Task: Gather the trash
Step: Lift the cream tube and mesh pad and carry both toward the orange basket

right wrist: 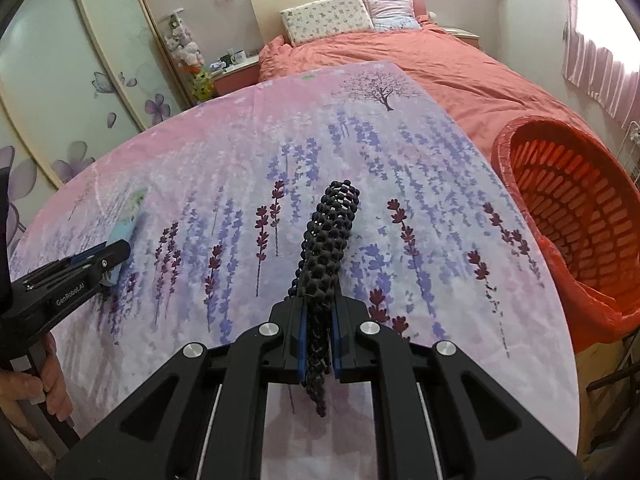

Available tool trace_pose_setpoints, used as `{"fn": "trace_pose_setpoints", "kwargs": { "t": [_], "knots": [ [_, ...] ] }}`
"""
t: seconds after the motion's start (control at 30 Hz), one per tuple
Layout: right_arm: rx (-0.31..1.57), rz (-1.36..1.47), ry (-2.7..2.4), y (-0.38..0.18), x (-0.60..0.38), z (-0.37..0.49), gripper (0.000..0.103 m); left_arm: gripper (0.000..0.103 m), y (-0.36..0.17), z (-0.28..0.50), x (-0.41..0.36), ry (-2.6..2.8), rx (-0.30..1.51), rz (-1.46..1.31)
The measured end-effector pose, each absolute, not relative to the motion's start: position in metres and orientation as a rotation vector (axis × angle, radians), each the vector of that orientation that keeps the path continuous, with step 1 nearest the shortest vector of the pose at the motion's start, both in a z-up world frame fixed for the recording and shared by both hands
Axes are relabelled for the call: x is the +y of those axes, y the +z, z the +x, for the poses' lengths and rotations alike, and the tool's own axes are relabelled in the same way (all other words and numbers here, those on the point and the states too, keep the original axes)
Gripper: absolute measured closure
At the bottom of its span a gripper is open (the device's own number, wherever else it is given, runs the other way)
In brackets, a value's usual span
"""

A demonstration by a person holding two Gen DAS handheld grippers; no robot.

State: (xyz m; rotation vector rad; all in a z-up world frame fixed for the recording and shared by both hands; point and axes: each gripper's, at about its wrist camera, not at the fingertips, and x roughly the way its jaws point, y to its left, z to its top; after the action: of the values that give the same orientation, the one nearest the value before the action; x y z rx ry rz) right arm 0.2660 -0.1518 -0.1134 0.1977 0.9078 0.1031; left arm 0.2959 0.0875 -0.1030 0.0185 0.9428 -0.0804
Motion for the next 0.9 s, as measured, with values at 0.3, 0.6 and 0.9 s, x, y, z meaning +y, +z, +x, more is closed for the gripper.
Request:
{"fn": "trace_pose_setpoints", "kwargs": {
  "t": [0.3,0.6,0.9],
  "knots": [
    [0.899,0.204,0.104,-0.115,-0.152,0.262,0.094,0.076,-0.108,0.271,0.09,-0.051,0.901,0.058],
    [0.831,0.216,0.112,-0.084,-0.164,0.244,0.094,0.077,-0.079,0.258,0.081,-0.042,0.821,0.07],
    [0.711,0.21,0.114,-0.035,-0.184,0.219,0.094,0.077,-0.014,0.233,0.052,-0.065,0.683,0.107]
  ]
}}
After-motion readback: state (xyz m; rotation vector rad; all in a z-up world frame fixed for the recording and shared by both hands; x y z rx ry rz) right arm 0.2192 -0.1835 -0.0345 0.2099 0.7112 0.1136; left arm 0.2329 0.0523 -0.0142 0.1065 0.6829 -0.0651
